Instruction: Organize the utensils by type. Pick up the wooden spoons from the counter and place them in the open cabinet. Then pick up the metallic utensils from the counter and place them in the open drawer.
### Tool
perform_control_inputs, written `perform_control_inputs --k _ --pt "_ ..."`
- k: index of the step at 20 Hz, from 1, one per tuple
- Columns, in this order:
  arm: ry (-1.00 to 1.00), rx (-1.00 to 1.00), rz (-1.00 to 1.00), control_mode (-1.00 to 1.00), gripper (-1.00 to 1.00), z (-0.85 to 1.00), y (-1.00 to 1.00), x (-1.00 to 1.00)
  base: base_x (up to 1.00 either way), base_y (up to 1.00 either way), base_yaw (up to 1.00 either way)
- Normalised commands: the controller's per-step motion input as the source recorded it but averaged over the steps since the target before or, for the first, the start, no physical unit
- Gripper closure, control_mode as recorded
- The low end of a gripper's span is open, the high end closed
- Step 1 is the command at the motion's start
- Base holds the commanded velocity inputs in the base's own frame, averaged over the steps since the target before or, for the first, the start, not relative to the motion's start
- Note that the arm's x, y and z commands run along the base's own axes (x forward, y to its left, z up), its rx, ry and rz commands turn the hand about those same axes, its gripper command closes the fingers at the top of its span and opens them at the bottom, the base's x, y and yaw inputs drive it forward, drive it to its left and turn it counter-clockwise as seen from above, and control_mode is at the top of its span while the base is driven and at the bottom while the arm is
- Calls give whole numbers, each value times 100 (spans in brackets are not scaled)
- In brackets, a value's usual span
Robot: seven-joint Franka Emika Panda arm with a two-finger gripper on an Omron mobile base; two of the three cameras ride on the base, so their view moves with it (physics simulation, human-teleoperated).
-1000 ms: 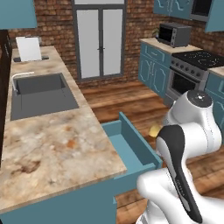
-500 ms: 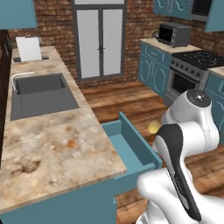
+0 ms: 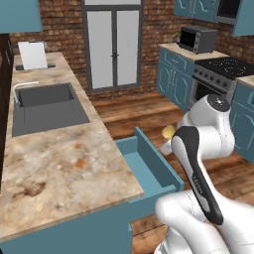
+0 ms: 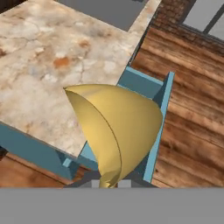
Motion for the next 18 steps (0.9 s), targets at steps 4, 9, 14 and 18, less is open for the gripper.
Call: perform_control_inputs --k 4,9,14,18 --pt "9 13 -19 -100 100 -22 0 77 0 0 0" --pt "17 5 -19 -100 100 -29 0 51 0 0 0" --pt "26 1 -14 -100 100 -43 -7 34 0 0 0" --pt "11 0 -13 -100 100 -39 -1 19 0 0 0"
